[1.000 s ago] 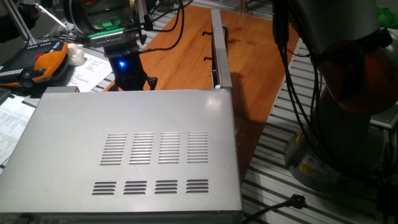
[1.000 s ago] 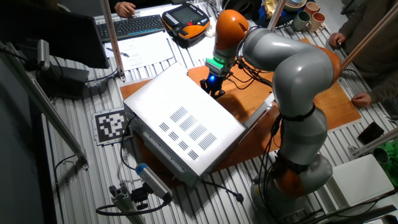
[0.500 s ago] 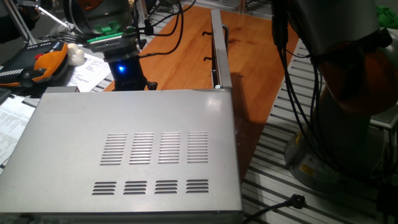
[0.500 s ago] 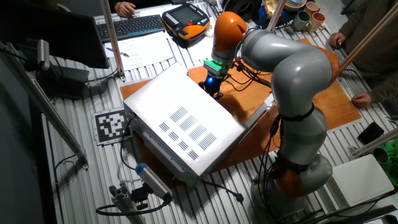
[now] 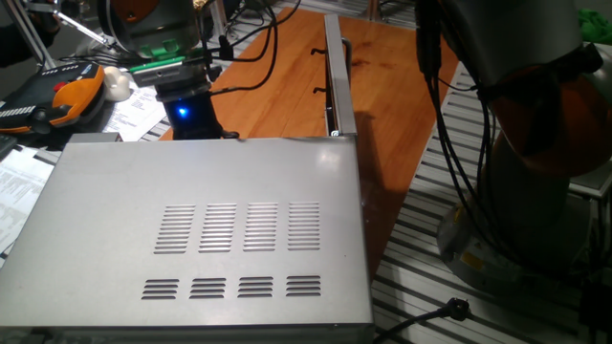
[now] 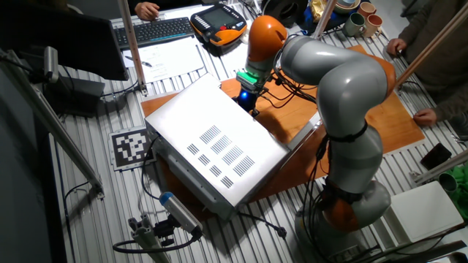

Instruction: Put the bowl into the microwave

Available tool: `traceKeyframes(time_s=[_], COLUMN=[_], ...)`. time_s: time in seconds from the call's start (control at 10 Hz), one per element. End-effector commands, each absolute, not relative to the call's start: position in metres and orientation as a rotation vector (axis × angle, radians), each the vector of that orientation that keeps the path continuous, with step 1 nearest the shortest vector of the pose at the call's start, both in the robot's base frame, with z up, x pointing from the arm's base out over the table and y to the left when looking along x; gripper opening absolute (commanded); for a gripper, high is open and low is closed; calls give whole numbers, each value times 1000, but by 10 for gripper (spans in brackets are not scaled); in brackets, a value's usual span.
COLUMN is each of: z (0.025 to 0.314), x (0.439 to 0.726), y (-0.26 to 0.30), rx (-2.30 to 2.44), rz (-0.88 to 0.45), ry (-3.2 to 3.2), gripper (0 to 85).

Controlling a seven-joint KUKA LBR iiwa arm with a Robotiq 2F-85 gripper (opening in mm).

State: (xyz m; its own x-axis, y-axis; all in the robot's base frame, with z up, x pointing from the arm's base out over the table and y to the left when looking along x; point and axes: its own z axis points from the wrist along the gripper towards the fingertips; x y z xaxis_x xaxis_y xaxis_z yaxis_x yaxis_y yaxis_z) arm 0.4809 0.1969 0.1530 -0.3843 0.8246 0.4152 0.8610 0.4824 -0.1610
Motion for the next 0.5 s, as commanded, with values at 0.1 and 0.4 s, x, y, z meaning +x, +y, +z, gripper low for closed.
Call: traceKeyframes(time_s=[0.1, 0.4], z=[149, 140], x=[482, 483], y=[198, 199], rx=[-1398, -1374], rz=[-112, -116], ry=[-2292, -2297], gripper=[0, 0])
